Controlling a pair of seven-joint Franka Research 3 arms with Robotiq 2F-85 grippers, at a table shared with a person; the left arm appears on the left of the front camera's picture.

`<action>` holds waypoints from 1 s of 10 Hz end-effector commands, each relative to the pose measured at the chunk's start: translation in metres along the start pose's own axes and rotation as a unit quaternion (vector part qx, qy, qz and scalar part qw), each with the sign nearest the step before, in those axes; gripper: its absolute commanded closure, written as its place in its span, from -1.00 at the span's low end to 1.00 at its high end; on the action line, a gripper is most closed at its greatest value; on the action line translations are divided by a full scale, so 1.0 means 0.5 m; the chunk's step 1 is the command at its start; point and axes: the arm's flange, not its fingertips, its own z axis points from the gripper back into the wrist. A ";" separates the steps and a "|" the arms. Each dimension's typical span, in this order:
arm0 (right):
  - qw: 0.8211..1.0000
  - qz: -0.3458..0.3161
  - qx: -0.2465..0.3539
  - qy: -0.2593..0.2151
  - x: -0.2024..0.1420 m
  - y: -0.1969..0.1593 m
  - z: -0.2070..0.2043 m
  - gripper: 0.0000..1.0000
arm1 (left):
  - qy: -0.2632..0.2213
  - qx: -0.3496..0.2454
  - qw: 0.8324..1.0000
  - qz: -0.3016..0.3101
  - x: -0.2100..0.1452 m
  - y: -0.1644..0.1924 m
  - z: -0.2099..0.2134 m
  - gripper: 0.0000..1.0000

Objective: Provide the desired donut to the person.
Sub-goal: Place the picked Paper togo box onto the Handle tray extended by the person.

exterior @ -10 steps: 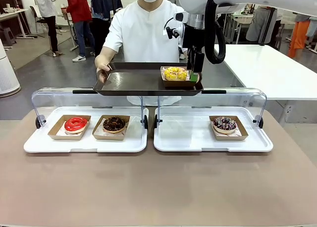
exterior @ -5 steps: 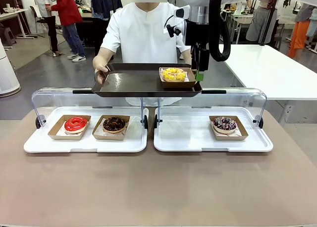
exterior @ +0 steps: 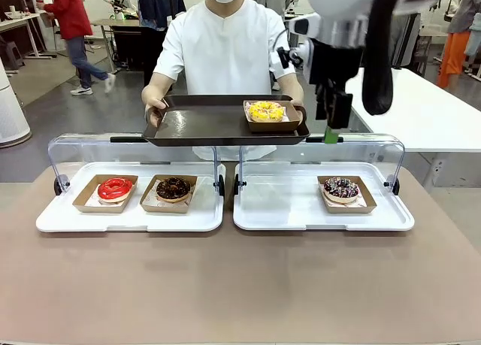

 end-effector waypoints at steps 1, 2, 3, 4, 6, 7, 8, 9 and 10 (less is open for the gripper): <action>0.998 -0.011 -0.036 -0.041 -0.036 0.021 -0.046 -1.00 | -0.003 -0.001 1.000 -0.002 0.002 -0.003 0.003 -1.00; 0.998 -0.012 -0.040 -0.043 -0.039 0.021 -0.063 -1.00 | -0.003 -0.001 1.000 -0.002 0.002 -0.003 0.003 -1.00; 0.999 -0.018 -0.031 -0.041 -0.040 0.016 -0.079 -1.00 | -0.003 -0.001 1.000 -0.002 0.002 -0.003 0.003 -1.00; 0.999 -0.021 -0.027 -0.041 -0.038 0.008 -0.086 -1.00 | -0.003 -0.001 1.000 -0.002 0.002 -0.003 0.003 -1.00; 0.999 -0.022 -0.032 -0.026 -0.045 0.007 -0.076 -1.00 | -0.003 -0.001 1.000 -0.002 0.002 -0.003 0.003 -1.00; 0.999 -0.022 -0.032 -0.026 -0.045 0.007 -0.076 -1.00 | -0.003 -0.001 1.000 -0.002 0.002 -0.003 0.003 -1.00; 0.999 -0.022 -0.032 -0.026 -0.045 0.007 -0.076 -1.00 | -0.003 -0.001 1.000 -0.002 0.002 -0.003 0.003 -1.00; 0.999 -0.022 -0.032 -0.026 -0.045 0.007 -0.076 -1.00 | -0.003 -0.001 1.000 -0.002 0.002 -0.003 0.003 -1.00; 0.999 -0.022 -0.032 -0.026 -0.045 0.007 -0.076 -1.00 | -0.003 -0.001 1.000 -0.002 0.002 -0.003 0.003 -1.00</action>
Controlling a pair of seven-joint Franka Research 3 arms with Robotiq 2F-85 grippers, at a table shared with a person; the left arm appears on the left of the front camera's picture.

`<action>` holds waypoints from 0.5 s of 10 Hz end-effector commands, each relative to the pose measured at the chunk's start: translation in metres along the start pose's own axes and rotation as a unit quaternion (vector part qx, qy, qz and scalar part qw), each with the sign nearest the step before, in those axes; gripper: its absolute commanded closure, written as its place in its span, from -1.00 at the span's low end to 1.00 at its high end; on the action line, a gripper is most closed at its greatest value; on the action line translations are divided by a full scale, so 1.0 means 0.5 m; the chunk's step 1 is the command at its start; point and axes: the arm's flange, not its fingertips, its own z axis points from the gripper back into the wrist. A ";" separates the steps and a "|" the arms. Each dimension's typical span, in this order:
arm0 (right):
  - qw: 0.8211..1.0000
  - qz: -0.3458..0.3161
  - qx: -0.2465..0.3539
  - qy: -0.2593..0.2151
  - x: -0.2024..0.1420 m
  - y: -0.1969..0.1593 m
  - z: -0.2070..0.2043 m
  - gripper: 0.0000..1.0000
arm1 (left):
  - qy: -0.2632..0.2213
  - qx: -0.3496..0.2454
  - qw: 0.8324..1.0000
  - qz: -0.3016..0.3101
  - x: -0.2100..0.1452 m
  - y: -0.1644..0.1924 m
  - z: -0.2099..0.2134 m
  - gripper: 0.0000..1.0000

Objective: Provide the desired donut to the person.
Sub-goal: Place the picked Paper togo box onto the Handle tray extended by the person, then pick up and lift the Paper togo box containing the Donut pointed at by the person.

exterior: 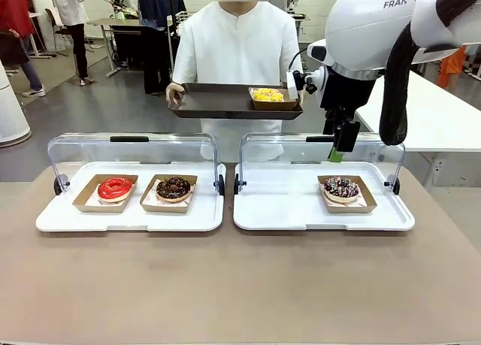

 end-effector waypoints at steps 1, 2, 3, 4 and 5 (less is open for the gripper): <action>1.000 -0.001 0.000 0.001 -0.002 0.001 0.004 -1.00 | -0.003 -0.001 1.000 -0.002 0.002 -0.003 0.003 -1.00; 1.000 -0.001 0.000 0.001 -0.002 0.001 0.004 -1.00 | -0.003 -0.001 1.000 -0.002 0.002 -0.003 0.003 -1.00; 1.000 -0.001 0.000 0.001 -0.002 0.001 0.004 -1.00 | -0.003 -0.001 1.000 -0.002 0.002 -0.003 0.003 -1.00; 1.000 -0.001 0.000 0.001 -0.002 0.001 0.004 -1.00 | -0.003 -0.001 1.000 -0.002 0.002 -0.003 0.003 -1.00; 1.000 -0.001 0.000 0.001 -0.002 0.001 0.004 -1.00 | -0.003 -0.001 1.000 -0.002 0.002 -0.003 0.003 -1.00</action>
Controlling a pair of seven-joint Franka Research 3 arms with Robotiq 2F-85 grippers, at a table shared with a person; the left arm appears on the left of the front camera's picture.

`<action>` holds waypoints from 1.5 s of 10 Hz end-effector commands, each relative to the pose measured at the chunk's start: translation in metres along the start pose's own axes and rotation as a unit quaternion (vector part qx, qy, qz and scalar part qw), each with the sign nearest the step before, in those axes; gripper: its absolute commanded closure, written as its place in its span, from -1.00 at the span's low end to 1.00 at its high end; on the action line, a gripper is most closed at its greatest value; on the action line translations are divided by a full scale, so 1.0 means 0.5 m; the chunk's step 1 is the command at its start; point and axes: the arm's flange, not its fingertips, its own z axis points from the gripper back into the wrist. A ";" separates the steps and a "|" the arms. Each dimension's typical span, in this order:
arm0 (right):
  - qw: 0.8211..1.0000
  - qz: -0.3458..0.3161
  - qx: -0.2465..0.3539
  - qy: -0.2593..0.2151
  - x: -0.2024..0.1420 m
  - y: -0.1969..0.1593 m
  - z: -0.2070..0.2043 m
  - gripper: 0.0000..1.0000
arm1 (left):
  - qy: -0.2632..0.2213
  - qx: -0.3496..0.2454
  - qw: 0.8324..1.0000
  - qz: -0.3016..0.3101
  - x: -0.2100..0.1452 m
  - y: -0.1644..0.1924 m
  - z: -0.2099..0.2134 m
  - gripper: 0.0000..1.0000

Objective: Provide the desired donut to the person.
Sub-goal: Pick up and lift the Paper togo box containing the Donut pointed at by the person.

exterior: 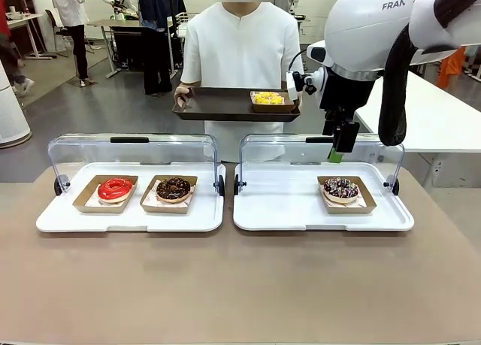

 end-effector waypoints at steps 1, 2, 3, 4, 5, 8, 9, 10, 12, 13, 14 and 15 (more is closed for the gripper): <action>1.000 -0.001 0.000 0.001 -0.002 0.001 0.004 -1.00 | -0.003 -0.001 1.000 -0.002 0.002 -0.003 0.003 -1.00; 1.000 -0.001 0.000 0.001 -0.002 0.001 0.004 -1.00 | -0.003 -0.001 1.000 -0.002 0.002 -0.003 0.003 -1.00; 1.000 -0.001 0.000 0.001 -0.002 0.001 0.004 -1.00 | -0.003 -0.001 1.000 -0.002 0.002 -0.003 0.003 -1.00; 1.000 -0.001 0.000 0.001 -0.002 0.001 0.004 -1.00 | -0.003 -0.001 1.000 -0.002 0.002 -0.003 0.003 -1.00; 1.000 -0.001 0.000 0.001 -0.002 0.001 0.004 -1.00 | -0.003 -0.001 1.000 -0.002 0.002 -0.003 0.003 -1.00; 1.000 -0.001 0.000 0.001 -0.002 0.001 0.004 -1.00 | -0.003 -0.001 1.000 -0.002 0.002 -0.003 0.003 -1.00; 1.000 -0.001 0.000 0.001 -0.002 0.001 0.004 -1.00 | -0.003 -0.001 1.000 -0.002 0.002 -0.003 0.003 -1.00; 1.000 -0.001 0.000 0.001 -0.002 0.001 0.004 -1.00 | -0.003 -0.001 1.000 -0.002 0.002 -0.003 0.003 -1.00; 1.000 0.000 0.000 0.000 0.000 0.000 0.000 -1.00 | -0.003 -0.001 1.000 -0.002 0.002 -0.003 0.003 -1.00; 0.998 -0.005 0.045 -0.033 -0.059 -0.018 0.020 -1.00 | -0.003 -0.001 1.000 -0.002 0.002 -0.003 0.003 -1.00; 0.990 0.001 0.100 -0.096 -0.115 -0.038 0.040 -1.00 | -0.003 -0.001 1.000 -0.002 0.002 -0.003 0.003 -1.00; 0.981 -0.019 0.116 -0.155 -0.184 -0.064 0.059 -1.00 | -0.003 -0.001 1.000 -0.002 0.002 -0.003 0.003 -1.00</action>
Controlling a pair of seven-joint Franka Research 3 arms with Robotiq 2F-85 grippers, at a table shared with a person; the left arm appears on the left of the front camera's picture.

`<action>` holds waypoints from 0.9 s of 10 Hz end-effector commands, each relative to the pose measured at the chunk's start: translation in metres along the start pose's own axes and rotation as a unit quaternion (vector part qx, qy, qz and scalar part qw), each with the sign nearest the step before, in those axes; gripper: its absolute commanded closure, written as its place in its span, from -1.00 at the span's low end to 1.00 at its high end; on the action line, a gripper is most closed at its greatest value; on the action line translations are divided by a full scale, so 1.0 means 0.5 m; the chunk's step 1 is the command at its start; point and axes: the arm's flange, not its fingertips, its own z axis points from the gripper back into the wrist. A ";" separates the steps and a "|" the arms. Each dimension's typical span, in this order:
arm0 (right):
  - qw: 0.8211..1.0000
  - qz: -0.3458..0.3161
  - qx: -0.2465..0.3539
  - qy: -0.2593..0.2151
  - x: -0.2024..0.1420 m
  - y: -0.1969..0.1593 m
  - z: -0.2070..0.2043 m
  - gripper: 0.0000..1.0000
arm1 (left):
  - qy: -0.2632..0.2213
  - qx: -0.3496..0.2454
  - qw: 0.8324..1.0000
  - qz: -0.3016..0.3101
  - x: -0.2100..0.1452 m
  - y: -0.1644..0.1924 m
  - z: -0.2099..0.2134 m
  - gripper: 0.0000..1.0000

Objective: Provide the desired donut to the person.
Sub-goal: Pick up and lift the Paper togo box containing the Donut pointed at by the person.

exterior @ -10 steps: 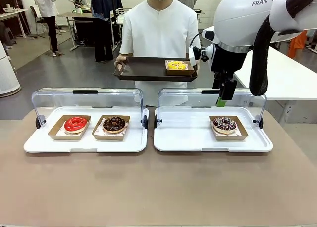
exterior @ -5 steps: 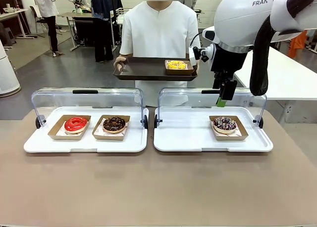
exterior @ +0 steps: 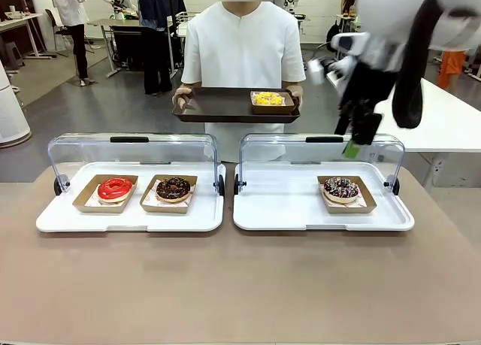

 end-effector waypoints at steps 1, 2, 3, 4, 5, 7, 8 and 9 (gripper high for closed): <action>0.992 -0.024 0.044 -0.118 -0.120 -0.031 0.072 -1.00 | -0.003 -0.001 1.000 -0.002 0.003 -0.003 0.003 -1.00; 0.985 -0.039 0.040 -0.165 -0.191 -0.025 0.101 -1.00 | -0.003 -0.001 1.000 -0.002 0.003 -0.003 0.003 -1.00; 0.971 -0.044 0.034 -0.234 -0.261 -0.021 0.129 -1.00 | -0.003 -0.001 1.000 -0.002 0.003 -0.003 0.003 -1.00; 0.958 -0.050 0.004 -0.284 -0.341 -0.016 0.158 -1.00 | -0.003 -0.001 1.000 -0.002 0.003 -0.003 0.003 -1.00; 0.950 -0.047 -0.025 -0.307 -0.413 -0.001 0.174 -1.00 | -0.003 -0.001 1.000 -0.002 0.003 -0.003 0.003 -1.00; 0.933 -0.035 -0.074 -0.351 -0.532 0.036 0.174 -1.00 | -0.003 -0.001 1.000 -0.002 0.003 -0.003 0.003 -1.00; 0.921 -0.028 -0.084 -0.379 -0.590 0.052 0.170 -1.00 | -0.003 -0.001 1.000 -0.002 0.003 -0.003 0.003 -1.00; 0.915 -0.024 -0.087 -0.393 -0.640 0.062 0.164 -1.00 | -0.003 -0.001 1.000 -0.002 0.003 -0.003 0.003 -1.00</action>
